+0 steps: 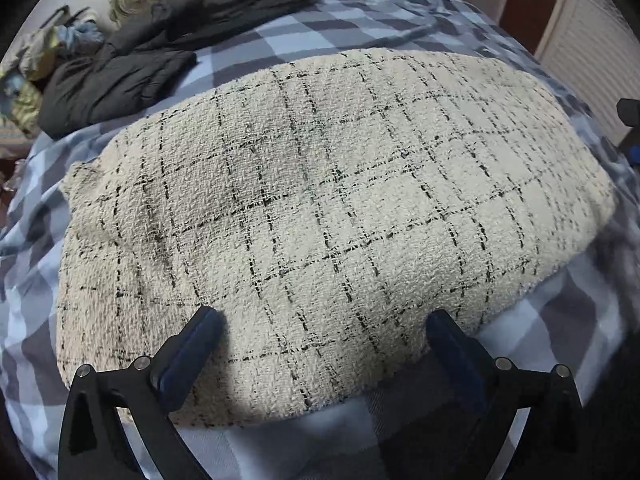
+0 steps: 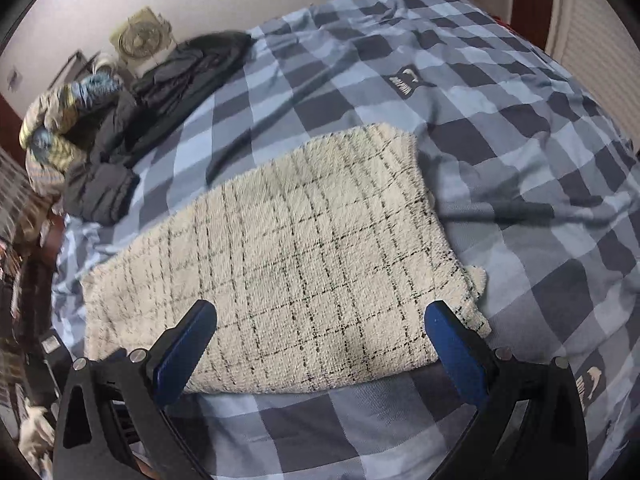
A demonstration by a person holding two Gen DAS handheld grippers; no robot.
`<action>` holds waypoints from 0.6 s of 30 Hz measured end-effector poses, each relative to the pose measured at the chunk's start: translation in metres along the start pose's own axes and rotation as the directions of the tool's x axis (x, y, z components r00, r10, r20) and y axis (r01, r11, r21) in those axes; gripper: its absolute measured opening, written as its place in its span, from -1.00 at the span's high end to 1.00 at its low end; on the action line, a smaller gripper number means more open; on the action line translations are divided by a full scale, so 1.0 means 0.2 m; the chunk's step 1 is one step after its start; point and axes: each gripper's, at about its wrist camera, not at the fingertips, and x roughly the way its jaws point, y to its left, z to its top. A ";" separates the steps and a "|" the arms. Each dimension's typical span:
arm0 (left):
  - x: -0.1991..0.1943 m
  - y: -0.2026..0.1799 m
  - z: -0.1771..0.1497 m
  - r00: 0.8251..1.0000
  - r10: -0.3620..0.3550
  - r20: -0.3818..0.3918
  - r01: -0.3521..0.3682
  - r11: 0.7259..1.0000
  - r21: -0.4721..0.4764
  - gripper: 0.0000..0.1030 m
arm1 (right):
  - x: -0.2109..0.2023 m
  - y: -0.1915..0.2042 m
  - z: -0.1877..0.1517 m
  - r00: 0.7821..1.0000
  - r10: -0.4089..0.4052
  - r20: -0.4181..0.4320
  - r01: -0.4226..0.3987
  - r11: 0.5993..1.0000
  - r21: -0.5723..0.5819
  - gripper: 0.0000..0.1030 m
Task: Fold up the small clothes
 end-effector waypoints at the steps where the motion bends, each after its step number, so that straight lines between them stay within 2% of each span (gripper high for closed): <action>1: 0.00 -0.01 0.00 1.000 0.008 0.003 -0.008 1.000 -0.005 -1.00 | 0.00 0.00 0.00 1.000 0.000 0.000 0.000 1.000 0.000 -0.98; 8: 0.01 -0.02 -0.02 1.000 0.019 0.004 -0.019 1.000 -0.023 -1.00 | 0.06 0.06 0.00 0.999 -0.039 -0.035 0.036 0.997 -0.062 -0.98; 14: -0.02 -0.01 0.03 0.999 0.006 -0.033 -0.006 1.000 0.006 -1.00 | 0.13 0.15 0.02 0.997 -0.040 -0.059 0.033 0.992 -0.125 -0.98; 15: -0.04 0.01 0.06 1.000 0.013 -0.026 -0.013 1.000 -0.004 -1.00 | 0.14 0.16 0.03 0.997 -0.041 -0.064 0.032 0.990 -0.136 -0.98; 18: -0.19 0.08 0.10 0.990 0.090 0.105 -0.080 0.993 -0.089 -1.00 | 0.17 0.24 0.01 0.997 -0.028 -0.069 0.014 0.980 -0.200 -0.98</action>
